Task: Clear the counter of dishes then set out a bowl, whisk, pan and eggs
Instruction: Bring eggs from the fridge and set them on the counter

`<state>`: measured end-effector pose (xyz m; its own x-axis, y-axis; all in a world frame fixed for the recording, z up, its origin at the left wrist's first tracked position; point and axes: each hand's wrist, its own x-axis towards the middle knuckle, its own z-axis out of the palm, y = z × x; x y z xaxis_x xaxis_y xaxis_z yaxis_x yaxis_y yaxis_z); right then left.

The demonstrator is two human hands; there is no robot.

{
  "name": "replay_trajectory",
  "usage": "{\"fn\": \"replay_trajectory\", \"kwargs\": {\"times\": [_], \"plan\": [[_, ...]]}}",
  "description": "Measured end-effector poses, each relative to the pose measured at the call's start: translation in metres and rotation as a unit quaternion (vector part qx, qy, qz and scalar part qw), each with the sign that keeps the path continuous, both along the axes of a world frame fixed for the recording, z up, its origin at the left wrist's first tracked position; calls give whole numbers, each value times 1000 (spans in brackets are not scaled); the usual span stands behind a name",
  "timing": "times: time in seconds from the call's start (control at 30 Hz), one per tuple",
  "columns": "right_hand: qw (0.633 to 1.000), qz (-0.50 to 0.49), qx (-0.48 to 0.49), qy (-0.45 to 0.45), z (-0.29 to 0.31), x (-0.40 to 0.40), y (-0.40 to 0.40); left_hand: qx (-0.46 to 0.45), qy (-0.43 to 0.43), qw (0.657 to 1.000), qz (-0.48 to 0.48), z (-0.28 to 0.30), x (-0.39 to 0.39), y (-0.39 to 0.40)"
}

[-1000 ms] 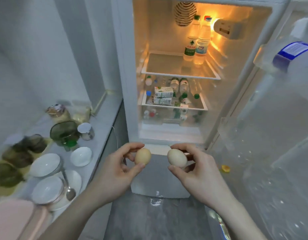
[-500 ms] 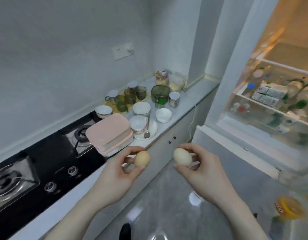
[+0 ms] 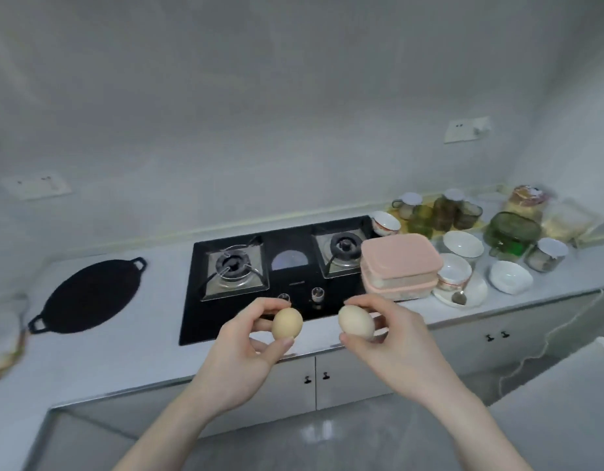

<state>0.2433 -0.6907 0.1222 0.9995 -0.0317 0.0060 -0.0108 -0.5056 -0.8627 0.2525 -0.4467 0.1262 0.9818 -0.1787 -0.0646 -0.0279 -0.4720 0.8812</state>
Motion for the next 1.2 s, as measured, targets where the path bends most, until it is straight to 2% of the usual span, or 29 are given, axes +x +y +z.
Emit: {"fn": "replay_trajectory", "kwargs": {"times": [0.2, 0.5, 1.0, 1.2], "plan": [[992, 122, -25, -5, -6, 25, 143, 8, -2, 992, 127, -5, -34, 148], [967, 253, -39, 16, -15, 36, 309, 9, -13, 966, 258, -26, -84, 305], [900, 428, -52, 67, -46, 123, 464, 14, 11, 892, 451, -69, -91, 412], [876, 466, -71, 98, -75, 139, 507, 20, 65, 869, 491, -96, -95, 442]]}}
